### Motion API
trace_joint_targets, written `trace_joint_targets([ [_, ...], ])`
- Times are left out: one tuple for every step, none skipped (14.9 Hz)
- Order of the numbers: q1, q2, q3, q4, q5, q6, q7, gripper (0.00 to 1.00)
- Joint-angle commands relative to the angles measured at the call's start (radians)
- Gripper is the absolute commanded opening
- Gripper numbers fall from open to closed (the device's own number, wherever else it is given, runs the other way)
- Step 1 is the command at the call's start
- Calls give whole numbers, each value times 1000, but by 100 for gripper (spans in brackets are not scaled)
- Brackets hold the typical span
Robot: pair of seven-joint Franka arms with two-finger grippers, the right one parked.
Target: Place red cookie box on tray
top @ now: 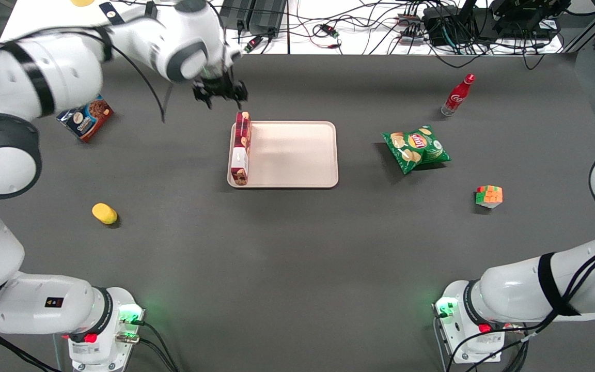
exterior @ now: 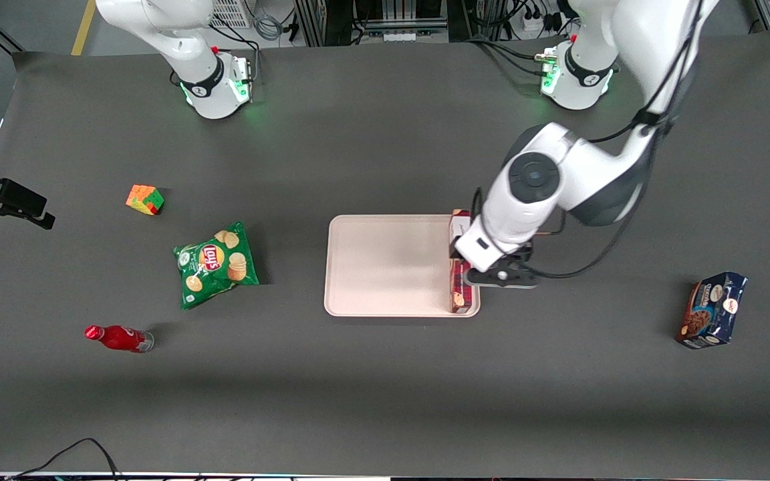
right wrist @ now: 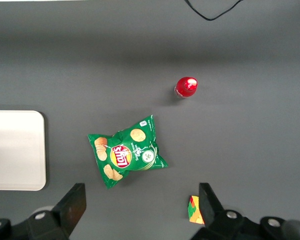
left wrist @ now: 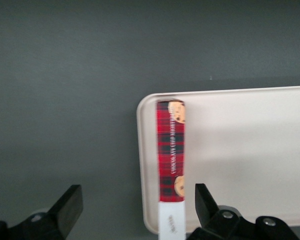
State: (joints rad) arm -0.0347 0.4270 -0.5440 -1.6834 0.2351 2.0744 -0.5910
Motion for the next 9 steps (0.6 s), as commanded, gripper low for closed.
trace_joint_targets([
  [44, -98, 10, 96, -36, -198, 83, 100],
  [67, -126, 9, 109, -40, -229, 94, 100],
  [90, -157, 10, 117, -62, -258, 135, 100],
  [123, -181, 15, 131, -92, -292, 210, 100],
  [152, -198, 25, 154, -118, -339, 293, 100],
  [157, -218, 76, 190, -126, -399, 359, 100],
  [156, -234, 120, 229, -126, -449, 378, 100],
  [157, -246, 148, 255, -123, -492, 387, 100],
  [159, -255, 188, 267, -125, -517, 390, 100],
])
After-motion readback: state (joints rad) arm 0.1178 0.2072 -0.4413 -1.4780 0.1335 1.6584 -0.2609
